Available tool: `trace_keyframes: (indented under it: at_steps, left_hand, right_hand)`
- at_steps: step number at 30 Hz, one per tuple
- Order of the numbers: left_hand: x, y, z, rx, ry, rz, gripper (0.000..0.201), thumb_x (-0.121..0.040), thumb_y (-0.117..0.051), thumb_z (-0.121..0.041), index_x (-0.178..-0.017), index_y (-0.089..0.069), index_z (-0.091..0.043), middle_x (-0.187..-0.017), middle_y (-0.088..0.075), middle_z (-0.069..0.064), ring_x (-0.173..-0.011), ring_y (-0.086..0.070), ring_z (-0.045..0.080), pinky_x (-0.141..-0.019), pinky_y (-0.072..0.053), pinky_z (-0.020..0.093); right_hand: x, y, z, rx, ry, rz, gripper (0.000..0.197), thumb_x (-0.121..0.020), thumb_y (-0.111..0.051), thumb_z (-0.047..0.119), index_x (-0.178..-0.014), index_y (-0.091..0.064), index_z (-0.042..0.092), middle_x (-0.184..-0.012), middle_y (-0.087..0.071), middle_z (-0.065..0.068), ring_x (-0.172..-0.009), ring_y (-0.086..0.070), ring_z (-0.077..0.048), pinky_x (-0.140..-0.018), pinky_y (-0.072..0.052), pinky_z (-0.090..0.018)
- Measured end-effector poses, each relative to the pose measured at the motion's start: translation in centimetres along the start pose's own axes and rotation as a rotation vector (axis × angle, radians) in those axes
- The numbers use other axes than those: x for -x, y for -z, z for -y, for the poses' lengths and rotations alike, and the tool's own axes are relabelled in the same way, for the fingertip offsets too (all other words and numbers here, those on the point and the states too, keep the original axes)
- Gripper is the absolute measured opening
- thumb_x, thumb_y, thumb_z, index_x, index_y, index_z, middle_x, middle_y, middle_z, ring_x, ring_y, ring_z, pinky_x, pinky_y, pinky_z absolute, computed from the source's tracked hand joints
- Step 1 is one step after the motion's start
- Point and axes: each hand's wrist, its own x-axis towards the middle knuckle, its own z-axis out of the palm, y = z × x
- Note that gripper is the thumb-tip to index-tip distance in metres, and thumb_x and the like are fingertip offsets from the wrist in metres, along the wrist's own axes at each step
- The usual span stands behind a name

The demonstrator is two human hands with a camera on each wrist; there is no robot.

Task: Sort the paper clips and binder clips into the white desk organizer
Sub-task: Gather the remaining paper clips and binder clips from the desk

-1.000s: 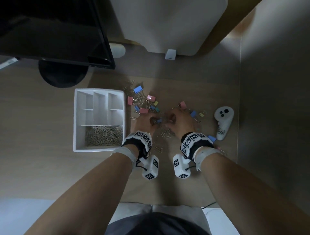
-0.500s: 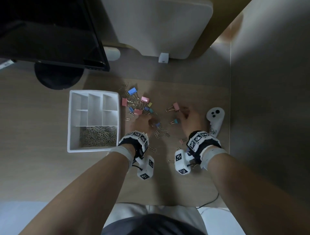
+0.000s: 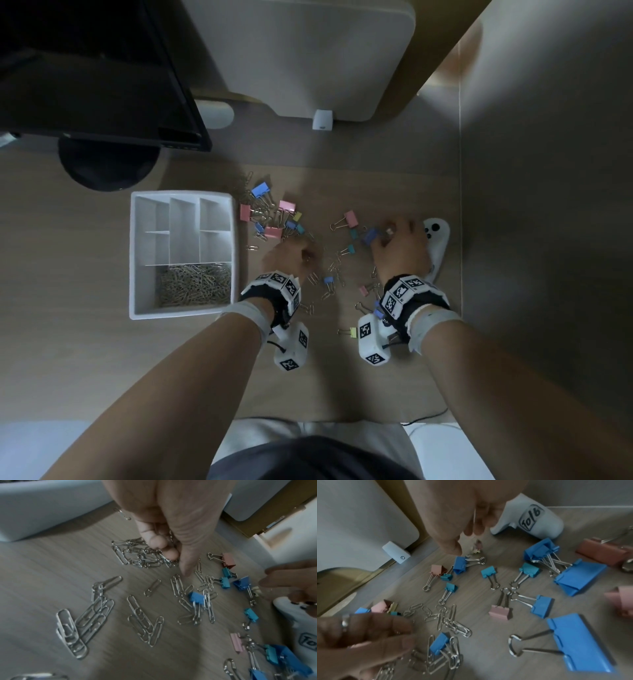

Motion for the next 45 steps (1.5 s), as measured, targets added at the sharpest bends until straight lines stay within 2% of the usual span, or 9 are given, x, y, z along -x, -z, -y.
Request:
trace_keyframes:
  at_steps: [2,5,7,12,21,26,34,38,45]
  left_hand:
    - [0.0,0.0,0.1,0.003,0.019,-0.047,0.02,-0.079,-0.067,-0.037,-0.099,-0.07,-0.035,-0.098,-0.071,-0.01,-0.092,-0.067,0.015,-0.083,-0.054,0.029]
    - [0.5,0.1,0.2,0.033,0.045,-0.09,0.018,-0.081,-0.061,-0.031,-0.096,-0.071,-0.034,-0.1,-0.072,-0.008,-0.093,-0.067,0.017,-0.085,-0.055,0.033]
    - [1.1,0.1,0.6,0.105,0.062,-0.128,0.013,-0.077,-0.056,-0.035,-0.085,-0.066,-0.037,-0.092,-0.071,-0.01,-0.086,-0.067,0.014,-0.081,-0.055,0.029]
    - [2.5,0.3,3.0,0.165,0.105,-0.186,0.012,-0.072,-0.051,-0.03,-0.08,-0.056,-0.038,-0.073,-0.061,-0.015,-0.073,-0.064,0.013,-0.07,-0.055,0.028]
    - [3.1,1.5,3.7,0.189,0.139,-0.314,0.026,-0.083,-0.053,-0.023,-0.105,-0.06,-0.035,-0.089,-0.071,-0.007,-0.081,-0.067,0.019,-0.076,-0.057,0.033]
    - [1.0,2.6,3.2,0.186,0.16,-0.274,0.027,-0.085,-0.054,-0.023,-0.109,-0.055,-0.036,-0.09,-0.068,-0.01,-0.084,-0.067,0.019,-0.079,-0.056,0.033]
    - [-1.9,2.9,4.0,0.011,0.146,-0.274,0.021,-0.09,-0.06,-0.033,-0.11,-0.062,-0.025,-0.101,-0.068,0.002,-0.092,-0.066,0.025,-0.073,-0.048,0.029]
    - [-2.1,2.8,4.7,0.037,0.126,-0.285,0.022,-0.089,-0.063,-0.039,-0.105,-0.063,-0.023,-0.097,-0.067,0.0,-0.086,-0.064,0.021,-0.07,-0.044,0.025]
    - [-0.5,3.7,4.9,0.243,0.082,-0.285,0.024,-0.085,-0.066,-0.048,-0.103,-0.067,-0.033,-0.094,-0.067,-0.015,-0.085,-0.063,0.008,-0.076,-0.046,0.022]
  right_hand:
    - [0.4,-0.1,0.5,0.019,0.1,0.054,0.022,-0.083,-0.064,0.033,-0.103,-0.064,0.025,-0.104,-0.063,-0.004,-0.09,-0.061,-0.027,-0.061,-0.041,-0.026]
    - [1.7,-1.0,1.9,-0.074,0.21,0.43,0.019,-0.084,-0.072,0.036,-0.097,-0.068,0.024,-0.09,-0.07,0.004,-0.075,-0.059,-0.012,-0.054,-0.035,-0.007]
    - [2.7,-1.7,2.5,-0.014,0.233,0.509,0.029,-0.078,-0.075,0.048,-0.094,-0.065,0.027,-0.087,-0.069,0.006,-0.077,-0.062,-0.014,-0.061,-0.046,-0.021]
    - [4.5,-2.9,3.2,0.271,0.301,0.437,0.034,-0.085,-0.067,0.052,-0.105,-0.059,0.025,-0.093,-0.069,0.0,-0.091,-0.066,-0.025,-0.073,-0.049,-0.032]
    - [4.3,-2.8,4.0,-0.151,0.248,0.398,0.018,-0.086,-0.068,0.027,-0.104,-0.067,0.022,-0.089,-0.07,0.006,-0.081,-0.064,-0.017,-0.073,-0.05,-0.028]
    - [1.5,-2.6,4.7,-0.095,0.297,0.45,0.024,-0.086,-0.055,0.008,-0.098,-0.073,0.02,-0.094,-0.075,-0.001,-0.086,-0.069,-0.024,-0.075,-0.054,-0.031]
    - [1.6,-3.2,4.9,-0.05,0.393,0.708,0.033,-0.069,-0.084,0.028,-0.097,-0.066,0.033,-0.084,-0.067,0.013,-0.075,-0.062,-0.008,-0.071,-0.054,-0.028]
    - [2.2,-3.7,5.2,0.038,0.447,0.72,0.02,-0.081,-0.077,0.013,-0.099,-0.071,0.016,-0.09,-0.069,0.002,-0.077,-0.057,-0.01,-0.067,-0.044,-0.021]
    - [2.4,-2.5,6.0,-0.125,0.372,0.7,0.019,-0.074,-0.077,0.021,-0.091,-0.073,0.03,-0.078,-0.068,0.017,-0.074,-0.063,-0.002,-0.068,-0.049,-0.02]
